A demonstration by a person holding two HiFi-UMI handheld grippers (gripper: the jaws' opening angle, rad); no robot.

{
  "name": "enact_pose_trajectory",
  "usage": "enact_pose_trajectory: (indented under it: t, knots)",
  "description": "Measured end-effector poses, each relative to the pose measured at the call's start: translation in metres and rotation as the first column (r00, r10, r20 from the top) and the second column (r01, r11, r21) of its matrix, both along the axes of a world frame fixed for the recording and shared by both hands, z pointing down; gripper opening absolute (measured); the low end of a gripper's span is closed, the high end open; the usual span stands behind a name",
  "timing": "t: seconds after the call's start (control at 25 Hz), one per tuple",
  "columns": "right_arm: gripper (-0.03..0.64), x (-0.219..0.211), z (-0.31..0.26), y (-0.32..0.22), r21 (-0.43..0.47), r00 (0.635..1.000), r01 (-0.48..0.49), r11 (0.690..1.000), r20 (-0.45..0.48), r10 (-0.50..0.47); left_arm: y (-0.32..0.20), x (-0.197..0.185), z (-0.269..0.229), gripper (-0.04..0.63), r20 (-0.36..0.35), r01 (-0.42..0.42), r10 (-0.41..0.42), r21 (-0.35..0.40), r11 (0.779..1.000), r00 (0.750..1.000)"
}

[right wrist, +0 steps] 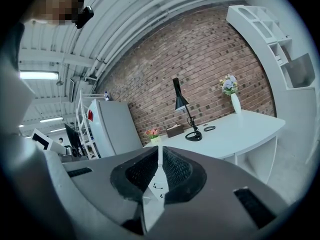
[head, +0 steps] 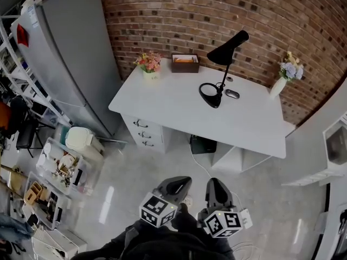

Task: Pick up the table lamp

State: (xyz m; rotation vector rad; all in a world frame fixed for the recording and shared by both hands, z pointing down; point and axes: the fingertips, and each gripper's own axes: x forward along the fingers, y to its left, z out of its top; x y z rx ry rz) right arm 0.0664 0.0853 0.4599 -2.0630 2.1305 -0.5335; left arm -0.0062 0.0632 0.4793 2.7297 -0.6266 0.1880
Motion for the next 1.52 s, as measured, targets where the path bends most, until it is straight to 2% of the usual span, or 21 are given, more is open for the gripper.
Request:
enact_pose_trajectory:
  t: [0.64,0.96,1.12,1.28,1.52]
  knots:
    - [0.012,0.076,0.003,-0.088,0.003,0.999,0.038,0.999,-0.01,-0.038,-0.087,0.078,0.001,0.008,-0.006,0.024,-0.024,0.007,1.0,1.0]
    - [0.012,0.104,0.004,-0.117,0.012,0.999,0.049,0.999,-0.017,-0.048,-0.113,0.107,0.005,0.008,0.002,0.022,-0.022,0.028,0.999,1.0]
    - [0.012,0.107,0.005,-0.123,0.008,0.998,0.063,0.998,-0.008,-0.063,-0.125,0.105,0.002,0.008,0.008,0.054,-0.055,0.05,0.997,0.998]
    - [0.012,0.098,0.011,-0.123,-0.01,0.997,0.083,0.997,0.004,-0.083,-0.131,0.091,0.004,0.008,0.015,0.099,-0.1,0.028,0.995,0.995]
    - [0.012,0.089,0.019,-0.121,-0.028,0.995,0.1,0.995,0.009,-0.1,-0.124,0.083,0.013,0.008,0.022,0.112,-0.112,0.007,0.994,0.993]
